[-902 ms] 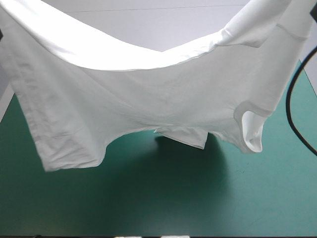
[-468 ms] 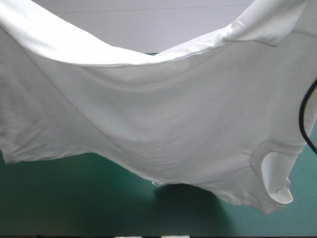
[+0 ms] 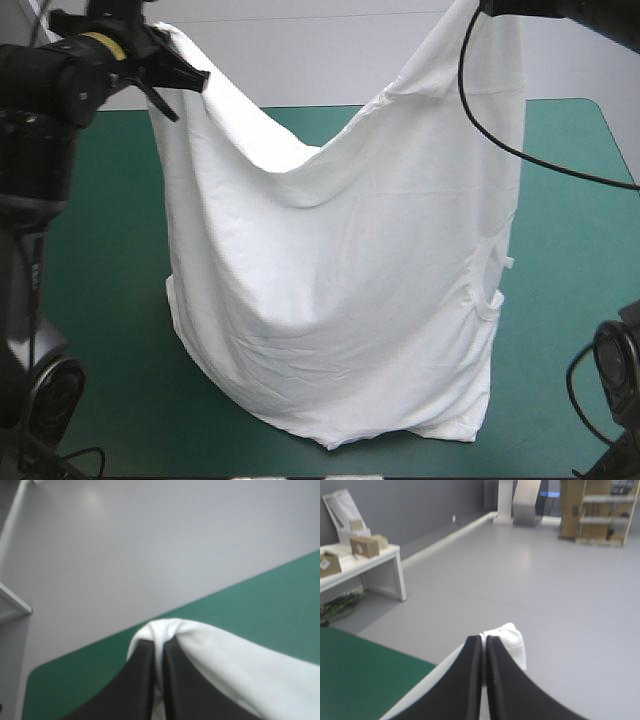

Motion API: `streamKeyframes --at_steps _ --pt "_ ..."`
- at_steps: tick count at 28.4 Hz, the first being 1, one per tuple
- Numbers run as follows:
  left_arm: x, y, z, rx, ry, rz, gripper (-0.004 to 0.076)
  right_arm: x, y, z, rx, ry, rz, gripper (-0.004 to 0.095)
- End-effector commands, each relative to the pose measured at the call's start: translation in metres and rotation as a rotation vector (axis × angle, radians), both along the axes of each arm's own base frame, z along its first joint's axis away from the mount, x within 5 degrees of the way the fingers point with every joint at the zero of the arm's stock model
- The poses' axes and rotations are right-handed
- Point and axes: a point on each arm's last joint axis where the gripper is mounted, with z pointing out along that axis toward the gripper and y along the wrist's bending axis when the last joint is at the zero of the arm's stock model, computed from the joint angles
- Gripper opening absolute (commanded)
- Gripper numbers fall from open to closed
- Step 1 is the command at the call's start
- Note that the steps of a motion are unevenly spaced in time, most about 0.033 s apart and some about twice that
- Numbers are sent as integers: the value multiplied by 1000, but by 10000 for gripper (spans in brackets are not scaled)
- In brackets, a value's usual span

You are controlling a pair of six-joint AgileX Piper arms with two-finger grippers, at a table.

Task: Fold the cloth

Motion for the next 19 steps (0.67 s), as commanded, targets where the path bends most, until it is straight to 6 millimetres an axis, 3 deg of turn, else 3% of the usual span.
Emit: streamKeyframes --at_steps 1,5,10,17,19 --pt "19 -9 -9 -31 -34 -7 19 32 5 -17 36 39 22 -17" --pt "56 -21 -41 -25 18 -2 19 92 10 -67 27 187 25 -17" --pt "89 -29 -69 -2 17 37 19 149 14 -124 28 298 12 -17" --pt "132 -37 -120 86 44 76 19 192 19 -178 45 384 15 -11" --pt "147 -42 -140 61 54 96 29 199 21 -190 55 408 34 71"
